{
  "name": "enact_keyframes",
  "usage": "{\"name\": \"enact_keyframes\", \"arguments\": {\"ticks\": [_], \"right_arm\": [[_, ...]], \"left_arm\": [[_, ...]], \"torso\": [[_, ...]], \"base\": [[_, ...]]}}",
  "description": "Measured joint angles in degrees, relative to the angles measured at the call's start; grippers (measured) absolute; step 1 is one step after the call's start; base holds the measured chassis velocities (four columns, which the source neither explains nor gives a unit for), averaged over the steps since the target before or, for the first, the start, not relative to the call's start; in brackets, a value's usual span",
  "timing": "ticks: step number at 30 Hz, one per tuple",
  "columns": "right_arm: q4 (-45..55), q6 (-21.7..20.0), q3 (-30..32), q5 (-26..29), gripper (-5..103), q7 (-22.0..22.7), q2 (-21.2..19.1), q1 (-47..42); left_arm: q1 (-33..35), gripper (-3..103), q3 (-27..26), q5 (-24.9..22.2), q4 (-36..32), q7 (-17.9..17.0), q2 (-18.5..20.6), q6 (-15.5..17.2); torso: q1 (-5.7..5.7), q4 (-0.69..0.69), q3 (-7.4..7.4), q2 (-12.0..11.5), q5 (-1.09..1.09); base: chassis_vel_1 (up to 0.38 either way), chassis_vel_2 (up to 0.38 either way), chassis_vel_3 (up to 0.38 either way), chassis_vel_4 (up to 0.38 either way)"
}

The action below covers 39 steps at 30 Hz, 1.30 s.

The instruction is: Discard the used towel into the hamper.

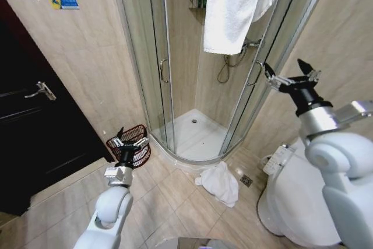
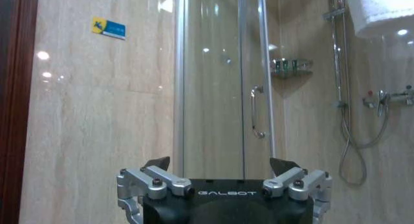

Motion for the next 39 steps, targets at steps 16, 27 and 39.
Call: {"name": "enact_keyframes", "arguments": {"ticks": [16,27,39], "right_arm": [[-11.82,-0.02,-17.65,2.81,100,0.73,-0.27,25.12],[-16.80,0.60,-22.28,3.29,100,-2.02,0.08,34.04],[-28.21,0.47,-32.54,4.25,100,-1.41,5.72,51.76]], "left_arm": [[2.47,100,2.13,1.78,-4.10,-1.66,-1.33,1.13],[3.05,100,1.30,2.33,-3.66,-1.60,-1.79,0.69],[3.55,100,-0.02,2.58,-3.24,-1.55,-1.91,0.54]], "torso": [[-0.01,0.02,-0.03,-0.05,-0.03],[-0.03,-0.01,-0.04,-0.07,-0.02],[-0.02,0.00,-0.04,-0.08,0.00]], "base": [[0.000,0.000,0.000,0.000],[0.000,0.000,0.000,0.000],[0.000,0.000,0.000,0.000]]}}
